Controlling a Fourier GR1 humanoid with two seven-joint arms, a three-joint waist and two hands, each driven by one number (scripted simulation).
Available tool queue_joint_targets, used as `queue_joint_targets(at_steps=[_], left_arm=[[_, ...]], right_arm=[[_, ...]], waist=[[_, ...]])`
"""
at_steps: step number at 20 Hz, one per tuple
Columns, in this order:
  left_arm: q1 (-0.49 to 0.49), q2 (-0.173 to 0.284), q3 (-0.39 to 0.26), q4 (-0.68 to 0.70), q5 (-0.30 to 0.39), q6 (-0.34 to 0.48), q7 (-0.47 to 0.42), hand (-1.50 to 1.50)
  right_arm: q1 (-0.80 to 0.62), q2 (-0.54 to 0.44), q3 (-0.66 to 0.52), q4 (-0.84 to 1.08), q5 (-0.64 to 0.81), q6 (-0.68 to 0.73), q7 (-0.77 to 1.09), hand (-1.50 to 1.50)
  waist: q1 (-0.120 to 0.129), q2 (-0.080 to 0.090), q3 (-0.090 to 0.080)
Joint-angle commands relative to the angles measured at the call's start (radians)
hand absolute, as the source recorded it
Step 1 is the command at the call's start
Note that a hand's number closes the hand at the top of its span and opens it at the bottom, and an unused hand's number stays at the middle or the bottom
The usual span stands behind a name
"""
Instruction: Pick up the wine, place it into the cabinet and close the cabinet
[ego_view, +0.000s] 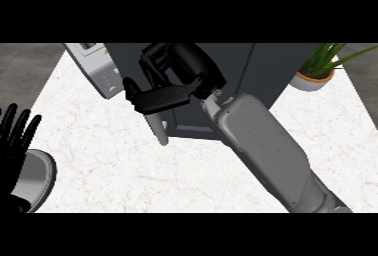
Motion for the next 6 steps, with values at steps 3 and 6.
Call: queue_joint_targets(at_steps=[3, 6], left_arm=[[-0.047, 0.043, 0.028, 0.022, 0.001, 0.002, 0.036, -1.50], [0.007, 0.039, 0.021, 0.011, 0.002, -0.048, 0.026, -1.50]], right_arm=[[-0.017, -0.052, -0.085, 0.162, 0.035, -0.006, -0.067, 1.50], [-0.004, -0.070, -0.091, 0.160, 0.040, 0.004, -0.077, 1.50]], waist=[[-0.008, 0.036, 0.006], [-0.005, 0.033, 0.005]])
